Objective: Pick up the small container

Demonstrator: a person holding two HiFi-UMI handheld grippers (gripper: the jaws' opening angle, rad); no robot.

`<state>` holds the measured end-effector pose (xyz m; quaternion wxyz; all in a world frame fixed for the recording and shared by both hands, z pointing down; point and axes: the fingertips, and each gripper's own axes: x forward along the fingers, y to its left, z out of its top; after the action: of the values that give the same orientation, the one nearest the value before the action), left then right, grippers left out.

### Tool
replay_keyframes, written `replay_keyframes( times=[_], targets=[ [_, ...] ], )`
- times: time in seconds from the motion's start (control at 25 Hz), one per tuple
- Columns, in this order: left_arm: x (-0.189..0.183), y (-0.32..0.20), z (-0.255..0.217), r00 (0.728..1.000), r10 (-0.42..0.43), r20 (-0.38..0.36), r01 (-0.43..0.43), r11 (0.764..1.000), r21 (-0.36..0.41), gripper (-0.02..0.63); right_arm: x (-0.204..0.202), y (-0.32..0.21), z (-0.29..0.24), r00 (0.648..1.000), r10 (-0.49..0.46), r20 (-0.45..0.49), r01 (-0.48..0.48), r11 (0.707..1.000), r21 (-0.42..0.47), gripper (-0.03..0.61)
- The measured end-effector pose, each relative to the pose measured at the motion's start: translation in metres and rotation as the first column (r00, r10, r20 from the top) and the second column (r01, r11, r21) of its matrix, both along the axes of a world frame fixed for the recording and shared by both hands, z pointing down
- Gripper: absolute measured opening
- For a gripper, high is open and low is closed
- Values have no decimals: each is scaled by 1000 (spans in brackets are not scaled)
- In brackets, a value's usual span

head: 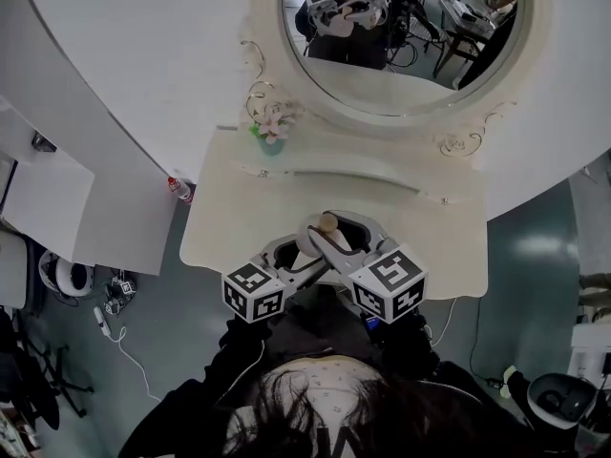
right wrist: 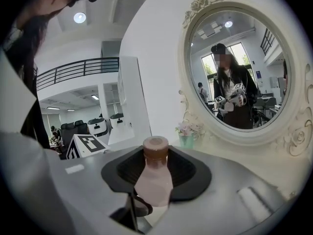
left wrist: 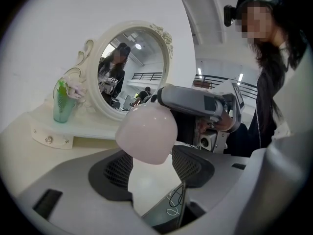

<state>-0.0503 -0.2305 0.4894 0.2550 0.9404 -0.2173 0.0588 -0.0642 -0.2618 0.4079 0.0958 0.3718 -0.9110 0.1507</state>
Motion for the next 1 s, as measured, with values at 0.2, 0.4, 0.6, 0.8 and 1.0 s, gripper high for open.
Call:
replay_keyframes(
  times=[0.2,0.4,0.6,0.8,1.0],
  targets=[
    [-12,21,5,1000,16,16,-16,1000,2,238,-10,21,5,1000,21,10,-21,1000,-1,149],
    [-13,42,13,999,45,12,-44,999,-23,238,-10,40,13,999,49,0,-49,999,-21,149],
    [-6,58,18,998,70,3,-70,997,-37,238,-4,55,19,997,74,-25,-75,997,-36,149],
    [7,70,21,996,93,-7,-94,994,-52,238,9,66,22,995,86,-52,-88,995,-47,149],
    [26,76,13,995,95,-8,-95,995,-35,238,28,74,15,995,90,-46,-92,995,-33,149]
  ],
)
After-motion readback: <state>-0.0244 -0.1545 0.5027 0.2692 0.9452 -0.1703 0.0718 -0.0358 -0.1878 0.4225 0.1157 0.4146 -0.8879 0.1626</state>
